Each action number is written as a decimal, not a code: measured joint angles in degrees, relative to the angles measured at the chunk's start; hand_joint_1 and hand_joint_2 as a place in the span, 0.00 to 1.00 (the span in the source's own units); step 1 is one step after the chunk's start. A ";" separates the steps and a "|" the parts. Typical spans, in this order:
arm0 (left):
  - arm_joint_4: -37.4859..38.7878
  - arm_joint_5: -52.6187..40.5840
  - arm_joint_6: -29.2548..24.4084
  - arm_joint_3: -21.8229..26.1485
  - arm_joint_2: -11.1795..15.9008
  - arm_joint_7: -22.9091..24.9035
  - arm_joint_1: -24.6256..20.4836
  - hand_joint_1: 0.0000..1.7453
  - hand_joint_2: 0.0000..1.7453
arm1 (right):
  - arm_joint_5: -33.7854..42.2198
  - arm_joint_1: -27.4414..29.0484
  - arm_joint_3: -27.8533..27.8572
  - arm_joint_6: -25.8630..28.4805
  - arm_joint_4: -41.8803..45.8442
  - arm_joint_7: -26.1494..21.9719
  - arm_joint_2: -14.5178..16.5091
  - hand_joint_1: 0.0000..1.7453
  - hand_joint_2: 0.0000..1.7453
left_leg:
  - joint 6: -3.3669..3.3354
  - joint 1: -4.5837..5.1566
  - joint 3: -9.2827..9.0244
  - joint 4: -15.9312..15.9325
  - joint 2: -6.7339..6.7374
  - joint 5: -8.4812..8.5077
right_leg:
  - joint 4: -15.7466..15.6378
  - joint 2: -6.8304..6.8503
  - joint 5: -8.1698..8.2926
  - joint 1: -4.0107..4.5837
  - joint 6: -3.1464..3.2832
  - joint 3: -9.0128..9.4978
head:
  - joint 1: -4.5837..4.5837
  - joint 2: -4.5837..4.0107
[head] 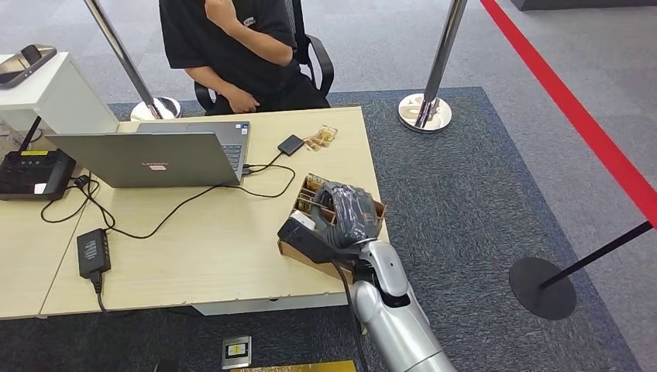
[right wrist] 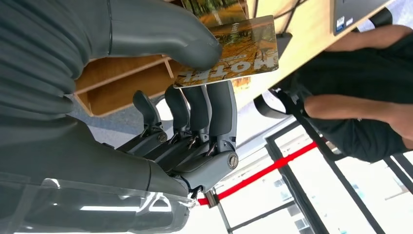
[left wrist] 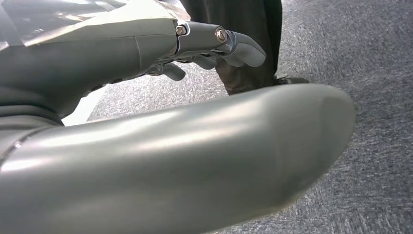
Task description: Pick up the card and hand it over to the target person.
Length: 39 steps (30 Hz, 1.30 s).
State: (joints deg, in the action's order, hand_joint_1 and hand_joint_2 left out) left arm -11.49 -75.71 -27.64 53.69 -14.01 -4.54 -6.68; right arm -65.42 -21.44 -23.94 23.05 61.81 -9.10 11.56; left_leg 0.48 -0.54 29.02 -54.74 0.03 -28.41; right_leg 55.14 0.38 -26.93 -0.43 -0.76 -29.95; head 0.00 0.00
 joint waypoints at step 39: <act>0.40 0.09 -0.56 -0.52 -0.72 1.41 0.01 0.00 0.00 | -2.92 -20.77 3.97 11.36 -24.73 0.59 6.23 0.78 1.00 | 0.01 0.00 -0.03 -0.01 0.04 -0.02 | 0.03 -0.03 -0.02 0.00 0.00 0.03 | 0.00 0.00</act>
State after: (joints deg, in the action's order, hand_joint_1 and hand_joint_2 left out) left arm -11.09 -75.63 -28.20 53.17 -14.73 -3.13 -6.67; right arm -68.34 -42.21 -19.97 34.41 37.08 -8.51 17.79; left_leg 0.49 -0.54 28.99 -54.75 0.06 -28.43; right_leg 55.17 0.35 -26.94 -0.44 -0.76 -29.92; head 0.00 0.00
